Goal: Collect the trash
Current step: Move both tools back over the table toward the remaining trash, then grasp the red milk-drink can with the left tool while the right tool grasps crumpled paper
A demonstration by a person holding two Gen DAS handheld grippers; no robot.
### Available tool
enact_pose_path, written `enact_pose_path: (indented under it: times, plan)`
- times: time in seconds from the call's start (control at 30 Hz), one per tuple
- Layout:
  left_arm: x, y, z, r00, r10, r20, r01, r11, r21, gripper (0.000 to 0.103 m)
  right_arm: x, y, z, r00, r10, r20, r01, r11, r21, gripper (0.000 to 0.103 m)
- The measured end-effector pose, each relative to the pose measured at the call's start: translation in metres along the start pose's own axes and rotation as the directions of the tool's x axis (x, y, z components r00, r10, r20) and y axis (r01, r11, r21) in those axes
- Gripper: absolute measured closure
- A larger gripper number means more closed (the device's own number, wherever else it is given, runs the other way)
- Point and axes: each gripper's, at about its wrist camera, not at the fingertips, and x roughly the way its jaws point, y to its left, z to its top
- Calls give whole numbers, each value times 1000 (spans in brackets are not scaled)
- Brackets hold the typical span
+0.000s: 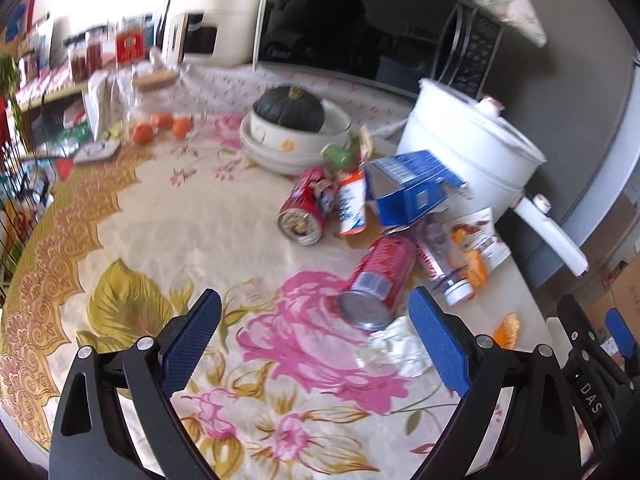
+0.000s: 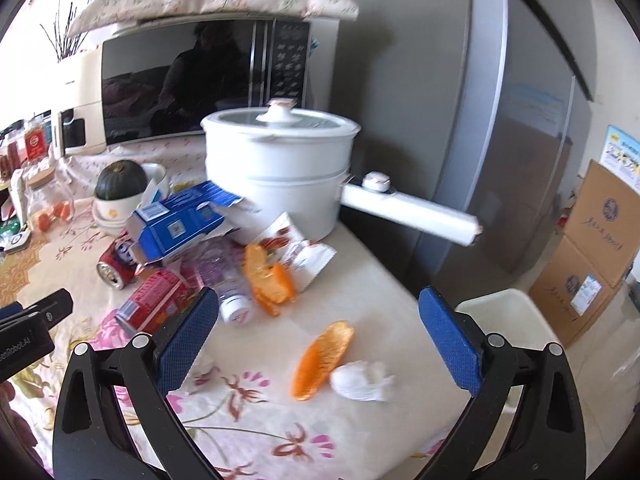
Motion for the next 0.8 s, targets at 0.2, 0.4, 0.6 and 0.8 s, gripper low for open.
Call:
enact_pose_path:
  times: [0.2,0.4,0.6,0.8]
  plan:
    - [39,27,21,993,-24,-119,19,999,-43,11,22,12,-1,995,52,-86,-48,998,44,7]
    - [77,31,61,990,-44,-133,41,999,-26,11,34,27,-5,990,74,-117,-71,997,28,7]
    - [124,16,91,985,-9,-172,22,997,71,13,41,35,-7,982,114,-150,-112,993,21,7]
    - [166,15,92,968,-15,-250,37,996,81,18,50,38,-5,970,170,-172,-168,985,30,7]
